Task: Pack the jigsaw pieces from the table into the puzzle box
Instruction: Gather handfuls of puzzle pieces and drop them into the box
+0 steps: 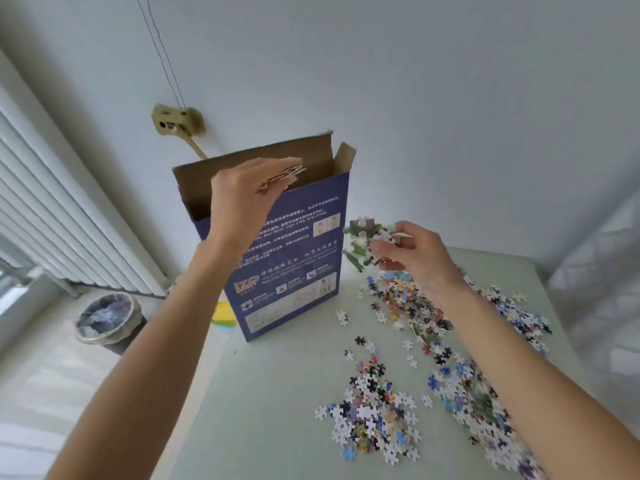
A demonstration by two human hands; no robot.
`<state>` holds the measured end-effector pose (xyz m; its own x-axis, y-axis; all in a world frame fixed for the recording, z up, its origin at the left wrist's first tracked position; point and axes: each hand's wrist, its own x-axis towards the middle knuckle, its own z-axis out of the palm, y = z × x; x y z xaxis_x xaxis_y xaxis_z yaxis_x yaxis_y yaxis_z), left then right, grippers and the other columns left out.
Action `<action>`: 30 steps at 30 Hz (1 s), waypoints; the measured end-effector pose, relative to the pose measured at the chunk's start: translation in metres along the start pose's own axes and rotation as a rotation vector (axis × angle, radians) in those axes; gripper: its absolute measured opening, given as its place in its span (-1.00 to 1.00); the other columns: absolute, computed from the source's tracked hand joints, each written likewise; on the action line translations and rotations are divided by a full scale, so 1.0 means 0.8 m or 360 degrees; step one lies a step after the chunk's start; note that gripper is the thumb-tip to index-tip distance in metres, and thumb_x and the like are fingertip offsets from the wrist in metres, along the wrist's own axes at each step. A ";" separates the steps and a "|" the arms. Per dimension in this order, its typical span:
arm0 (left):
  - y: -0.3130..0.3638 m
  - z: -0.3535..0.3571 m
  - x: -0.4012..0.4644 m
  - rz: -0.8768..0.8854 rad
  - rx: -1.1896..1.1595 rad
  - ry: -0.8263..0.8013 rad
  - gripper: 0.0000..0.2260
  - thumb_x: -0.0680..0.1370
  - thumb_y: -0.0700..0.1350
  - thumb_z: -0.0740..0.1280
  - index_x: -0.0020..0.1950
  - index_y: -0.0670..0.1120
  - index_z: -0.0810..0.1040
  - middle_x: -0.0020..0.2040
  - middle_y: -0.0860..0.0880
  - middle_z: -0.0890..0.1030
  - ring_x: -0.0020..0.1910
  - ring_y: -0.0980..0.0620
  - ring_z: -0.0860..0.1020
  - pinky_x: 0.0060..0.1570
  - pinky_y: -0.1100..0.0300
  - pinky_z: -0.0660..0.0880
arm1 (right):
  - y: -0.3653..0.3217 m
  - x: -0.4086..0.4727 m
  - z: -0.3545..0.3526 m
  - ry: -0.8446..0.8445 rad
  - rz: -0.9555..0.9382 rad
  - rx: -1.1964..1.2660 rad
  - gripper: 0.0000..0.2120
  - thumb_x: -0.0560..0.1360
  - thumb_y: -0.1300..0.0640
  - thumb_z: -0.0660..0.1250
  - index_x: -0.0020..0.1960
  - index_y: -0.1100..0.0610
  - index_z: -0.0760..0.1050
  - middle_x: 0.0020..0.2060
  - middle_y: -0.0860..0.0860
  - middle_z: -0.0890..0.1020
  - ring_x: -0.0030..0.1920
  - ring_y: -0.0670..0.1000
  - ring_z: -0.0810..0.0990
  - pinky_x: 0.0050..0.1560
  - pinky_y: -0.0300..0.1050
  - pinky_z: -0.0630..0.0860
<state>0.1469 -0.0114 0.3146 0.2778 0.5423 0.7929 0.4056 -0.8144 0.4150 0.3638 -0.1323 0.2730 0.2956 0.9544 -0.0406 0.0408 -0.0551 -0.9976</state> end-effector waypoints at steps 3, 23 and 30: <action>-0.029 0.004 0.030 0.0065 0.0233 -0.0124 -0.83 0.47 -0.15 0.41 0.04 -0.11 0.66 -0.06 -0.05 0.68 -0.15 0.05 0.65 -0.09 0.21 0.57 | -0.030 0.042 0.010 -0.0009 -0.0085 0.0031 -0.87 0.40 0.28 0.43 -0.16 0.16 0.48 -0.22 0.07 0.65 -0.27 -0.04 0.64 -0.26 -0.18 0.61; -0.080 -0.014 0.020 -0.0676 0.0368 -0.0647 -0.93 0.47 -0.08 0.40 -0.06 0.04 0.62 -0.18 0.08 0.64 -0.17 0.14 0.57 -0.07 0.22 0.49 | -0.095 0.200 0.118 -0.0474 -0.0908 -0.1693 -0.86 0.42 0.05 0.42 -0.06 0.07 0.63 -0.16 -0.04 0.63 -0.14 -0.06 0.51 -0.04 -0.13 0.34; -0.074 -0.017 0.013 -0.0644 0.0456 -0.0621 -0.85 0.51 0.02 0.33 0.01 0.05 0.64 -0.14 0.08 0.65 -0.15 0.10 0.57 -0.08 0.13 0.55 | -0.097 0.196 0.137 -0.0574 -0.0963 -0.1860 -0.80 0.41 0.07 0.42 0.03 0.04 0.61 -0.07 -0.03 0.63 -0.12 -0.02 0.53 -0.12 -0.07 0.47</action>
<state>0.1140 0.0395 0.3040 0.3288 0.8754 0.3544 0.7471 -0.4706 0.4694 0.3025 0.0538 0.3381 -0.3127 0.9306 0.1906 0.9033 0.3533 -0.2433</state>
